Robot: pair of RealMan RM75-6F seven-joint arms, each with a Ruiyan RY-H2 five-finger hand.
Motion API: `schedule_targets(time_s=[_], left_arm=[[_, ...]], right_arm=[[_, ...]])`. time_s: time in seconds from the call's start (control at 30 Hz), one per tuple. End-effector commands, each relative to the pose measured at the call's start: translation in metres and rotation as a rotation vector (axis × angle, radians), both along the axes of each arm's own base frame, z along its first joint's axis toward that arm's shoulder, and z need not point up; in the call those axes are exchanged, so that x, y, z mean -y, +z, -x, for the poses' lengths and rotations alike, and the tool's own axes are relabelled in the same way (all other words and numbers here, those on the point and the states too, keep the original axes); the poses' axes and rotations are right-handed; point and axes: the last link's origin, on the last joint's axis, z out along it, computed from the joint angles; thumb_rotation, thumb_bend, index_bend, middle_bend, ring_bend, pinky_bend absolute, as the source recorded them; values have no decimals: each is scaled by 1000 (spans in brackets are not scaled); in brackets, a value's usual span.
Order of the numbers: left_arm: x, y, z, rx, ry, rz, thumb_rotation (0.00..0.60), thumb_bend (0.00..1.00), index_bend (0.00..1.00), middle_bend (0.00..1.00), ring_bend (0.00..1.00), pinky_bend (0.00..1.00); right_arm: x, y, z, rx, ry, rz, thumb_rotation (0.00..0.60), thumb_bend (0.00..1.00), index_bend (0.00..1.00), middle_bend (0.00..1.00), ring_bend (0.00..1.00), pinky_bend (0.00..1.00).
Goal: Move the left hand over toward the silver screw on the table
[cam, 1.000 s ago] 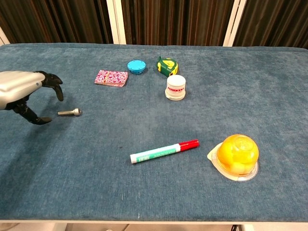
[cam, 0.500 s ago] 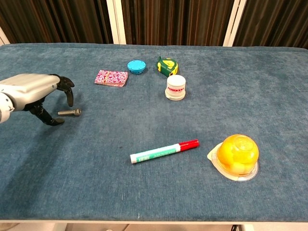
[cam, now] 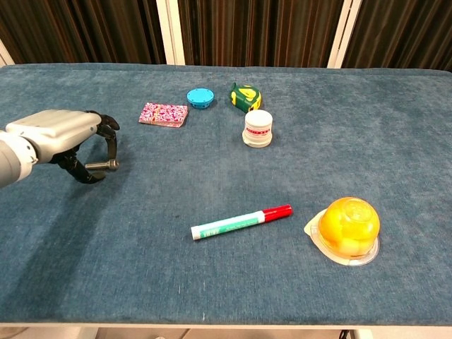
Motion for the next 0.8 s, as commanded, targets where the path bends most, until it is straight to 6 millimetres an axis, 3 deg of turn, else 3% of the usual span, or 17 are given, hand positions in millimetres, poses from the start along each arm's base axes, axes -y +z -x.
schedule_targets(time_s=[0.03, 0.57, 0.8], left_arm=[[-1, 0, 0, -1, 3, -3, 600, 307, 471, 108, 35, 122], [-5, 1, 3, -9, 8, 2, 600, 333, 508, 123, 35, 122], [-6, -1, 6, -5, 21, 9, 600, 434, 535, 142, 35, 122]], right_arm=[[0, 0, 0, 0, -1, -1, 600, 462, 87, 133, 104, 41], [0, 0, 0, -5, -4, 0, 600, 462, 87, 133, 104, 41], [0, 0, 1, -5, -6, 1, 600, 462, 87, 133, 104, 41]])
